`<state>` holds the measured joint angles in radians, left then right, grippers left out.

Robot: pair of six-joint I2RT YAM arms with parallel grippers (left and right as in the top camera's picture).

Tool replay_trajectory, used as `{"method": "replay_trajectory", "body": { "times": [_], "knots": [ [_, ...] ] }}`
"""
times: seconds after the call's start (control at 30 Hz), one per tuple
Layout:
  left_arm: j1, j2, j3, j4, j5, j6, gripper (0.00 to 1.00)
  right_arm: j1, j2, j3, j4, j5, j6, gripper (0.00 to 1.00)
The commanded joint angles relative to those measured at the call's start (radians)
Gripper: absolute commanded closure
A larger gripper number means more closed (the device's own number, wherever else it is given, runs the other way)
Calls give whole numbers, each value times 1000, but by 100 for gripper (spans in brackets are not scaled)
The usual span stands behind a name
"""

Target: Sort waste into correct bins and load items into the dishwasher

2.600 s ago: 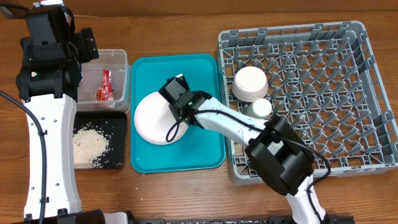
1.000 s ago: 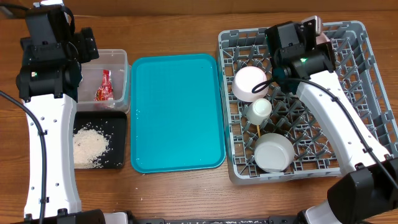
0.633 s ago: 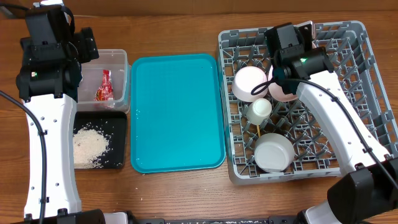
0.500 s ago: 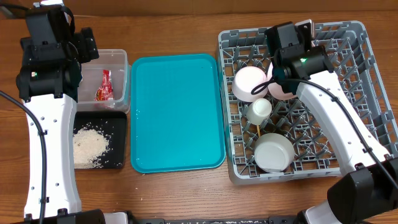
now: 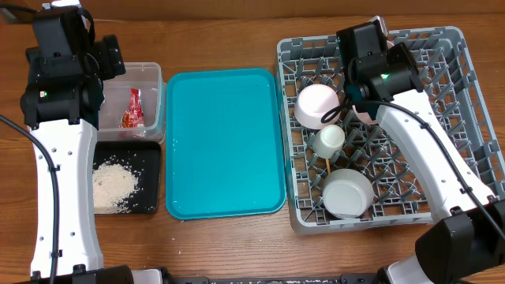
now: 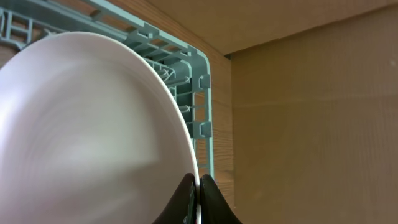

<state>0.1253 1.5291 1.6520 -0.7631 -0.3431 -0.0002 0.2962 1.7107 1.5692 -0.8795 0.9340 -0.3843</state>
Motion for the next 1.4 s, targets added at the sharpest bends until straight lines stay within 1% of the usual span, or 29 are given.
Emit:
{"method": "replay_trajectory", "body": {
  "times": [0.0,0.33,0.47,0.57,0.6,0.63,0.67,0.73,0.77,0.83,0.87,0.9,1.0,1.03,1.13,1.23,1.37],
  "knots": [
    [-1,1,13,4,4,-11,0,2,1,-10,7,-6,-81,96],
    [-1,1,13,4,4,-11,0,-2,1,-94,50,-64,-88,96],
    [-1,1,13,4,4,-11,0,-2,1,-95,67,-76,-37,91],
    [-1,1,13,4,4,-11,0,-2,1,-95,68,-96,-26,82],
    [-1,1,13,4,4,-11,0,-2,1,-95,68,-107,-26,76],
    [-1,1,13,4,4,-11,0,-2,1,-95,69,-114,-22,62],
    [-1,1,13,4,4,-11,0,-2,1,-95,72,-117,-7,55],
    [-1,1,13,4,4,-11,0,-2,1,-95,90,-123,40,47],
    [-1,1,13,4,4,-11,0,-2,1,-95,96,-146,65,38],
    [-1,1,13,4,4,-11,0,-2,1,-95,101,-250,77,26],
    [-1,1,13,4,4,-11,0,-2,1,-95,102,-315,87,18],
    [-1,1,13,4,4,-11,0,-2,1,-95,105,-383,106,15],
    [-1,1,13,4,4,-11,0,-2,1,-95,117,-547,170,10],
    [-1,1,13,4,4,-11,0,-2,1,-95,124,-672,216,0],
    [-1,1,13,4,4,-11,0,-2,1,-95,135,-805,267,0],
    [-1,1,13,4,4,-11,0,-2,1,-95,135,-901,278,0],
    [-1,1,13,4,4,-11,0,-2,1,-95,135,-917,277,0]
  ]
}}
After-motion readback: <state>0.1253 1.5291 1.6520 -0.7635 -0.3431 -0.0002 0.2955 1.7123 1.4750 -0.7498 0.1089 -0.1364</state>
